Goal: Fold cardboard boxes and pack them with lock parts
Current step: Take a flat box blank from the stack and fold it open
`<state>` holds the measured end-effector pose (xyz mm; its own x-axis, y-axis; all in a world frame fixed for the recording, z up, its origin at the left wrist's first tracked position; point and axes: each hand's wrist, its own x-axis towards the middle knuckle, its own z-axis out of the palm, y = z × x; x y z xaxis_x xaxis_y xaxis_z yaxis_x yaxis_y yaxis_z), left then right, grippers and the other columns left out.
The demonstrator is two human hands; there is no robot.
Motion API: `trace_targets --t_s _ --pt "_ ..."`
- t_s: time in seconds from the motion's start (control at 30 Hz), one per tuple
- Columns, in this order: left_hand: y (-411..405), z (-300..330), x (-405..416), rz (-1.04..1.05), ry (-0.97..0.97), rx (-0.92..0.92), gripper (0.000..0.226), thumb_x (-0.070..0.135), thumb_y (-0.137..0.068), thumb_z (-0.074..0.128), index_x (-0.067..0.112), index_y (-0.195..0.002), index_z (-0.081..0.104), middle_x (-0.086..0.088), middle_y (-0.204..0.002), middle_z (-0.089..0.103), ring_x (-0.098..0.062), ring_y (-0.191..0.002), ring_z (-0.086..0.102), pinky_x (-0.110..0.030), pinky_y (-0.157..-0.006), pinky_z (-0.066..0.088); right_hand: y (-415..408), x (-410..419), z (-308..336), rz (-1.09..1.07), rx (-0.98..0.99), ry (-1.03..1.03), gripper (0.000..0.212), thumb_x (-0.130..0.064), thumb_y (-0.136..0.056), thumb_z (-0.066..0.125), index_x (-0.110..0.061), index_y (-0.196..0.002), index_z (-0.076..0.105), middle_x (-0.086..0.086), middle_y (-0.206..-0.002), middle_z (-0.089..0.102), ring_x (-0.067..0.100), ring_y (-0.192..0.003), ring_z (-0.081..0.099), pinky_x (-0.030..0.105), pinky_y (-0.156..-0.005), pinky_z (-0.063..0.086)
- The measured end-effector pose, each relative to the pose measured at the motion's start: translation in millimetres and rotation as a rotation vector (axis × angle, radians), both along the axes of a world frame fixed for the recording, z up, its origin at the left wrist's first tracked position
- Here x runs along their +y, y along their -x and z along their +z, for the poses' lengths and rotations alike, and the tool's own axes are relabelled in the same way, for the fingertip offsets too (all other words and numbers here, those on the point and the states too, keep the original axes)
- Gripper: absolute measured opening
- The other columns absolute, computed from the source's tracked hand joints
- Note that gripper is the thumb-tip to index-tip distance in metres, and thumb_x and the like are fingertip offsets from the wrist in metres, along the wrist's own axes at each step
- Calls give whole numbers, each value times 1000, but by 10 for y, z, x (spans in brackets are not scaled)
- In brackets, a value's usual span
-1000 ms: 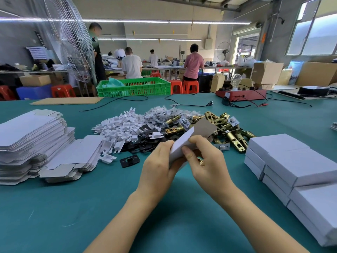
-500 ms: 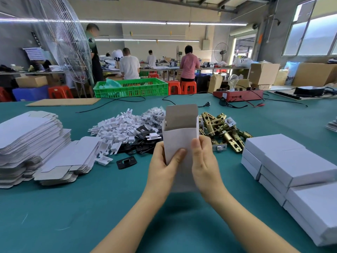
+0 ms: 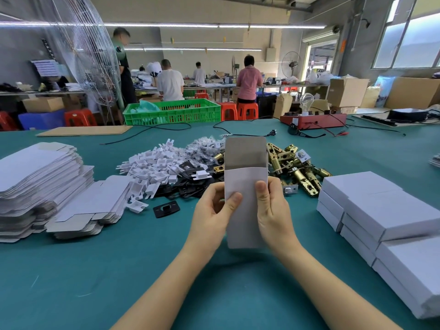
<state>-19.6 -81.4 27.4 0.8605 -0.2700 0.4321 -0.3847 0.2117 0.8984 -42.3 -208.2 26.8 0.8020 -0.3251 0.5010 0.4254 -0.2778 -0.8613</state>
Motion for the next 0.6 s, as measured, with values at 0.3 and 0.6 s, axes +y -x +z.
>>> trace_targets --t_s 0.3,0.6 --pt "-37 52 86 -23 -66 -124 62 30 -80 66 72 -118 40 2 -102 72 -24 -90 72 -32 -83 58 -34 -9 -21 46 -5 -36 39 -68 -82 37 -35 -101 46 -26 -93 61 -1 -84 59 30 -72 51" --pt "-88 46 140 -75 -149 -129 60 30 -84 64 68 -124 42 3 -107 70 -19 -90 72 -35 -85 59 -9 -9 -21 72 -41 -20 32 -59 -87 36 -40 -112 41 -30 -101 61 0 -91 60 37 -78 55"
